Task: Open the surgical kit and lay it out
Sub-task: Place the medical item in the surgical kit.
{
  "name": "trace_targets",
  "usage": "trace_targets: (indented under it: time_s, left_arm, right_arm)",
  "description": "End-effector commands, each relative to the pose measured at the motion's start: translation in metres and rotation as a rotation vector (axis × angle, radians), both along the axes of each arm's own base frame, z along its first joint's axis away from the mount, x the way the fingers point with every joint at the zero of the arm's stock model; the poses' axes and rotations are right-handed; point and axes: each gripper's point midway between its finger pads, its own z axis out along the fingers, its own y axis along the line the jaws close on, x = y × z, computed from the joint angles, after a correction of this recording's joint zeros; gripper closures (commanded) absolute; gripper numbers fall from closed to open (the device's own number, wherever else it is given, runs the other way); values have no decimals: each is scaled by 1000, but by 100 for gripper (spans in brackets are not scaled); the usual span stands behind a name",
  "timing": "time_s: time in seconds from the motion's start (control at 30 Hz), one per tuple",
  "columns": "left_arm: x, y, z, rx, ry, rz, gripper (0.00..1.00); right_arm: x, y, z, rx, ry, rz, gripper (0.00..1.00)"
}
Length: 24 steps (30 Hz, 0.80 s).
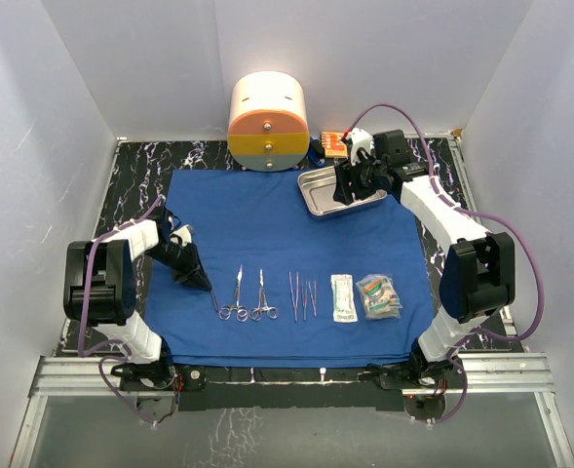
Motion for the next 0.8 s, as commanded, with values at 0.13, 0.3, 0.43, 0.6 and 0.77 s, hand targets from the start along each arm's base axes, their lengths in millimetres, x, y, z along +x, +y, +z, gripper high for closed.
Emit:
trace_targets:
  time_s: [0.13, 0.3, 0.43, 0.6, 0.77]
  left_arm:
    - [10, 4, 6, 14, -7, -14, 95]
    - [8, 6, 5, 28, 2, -12, 87]
    - [9, 7, 5, 37, -1, -12, 83]
    - [11, 7, 8, 90, -28, -46, 75]
    - [22, 4, 23, 192, -136, -177, 63]
  right_arm:
    - [7, 0, 22, 19, -82, 0, 45]
    - [6, -1, 22, 18, -83, 0, 45]
    - [6, -1, 23, 20, -84, 0, 45]
    - [5, 0, 22, 22, -80, 2, 45]
    - [5, 0, 23, 25, -81, 4, 45]
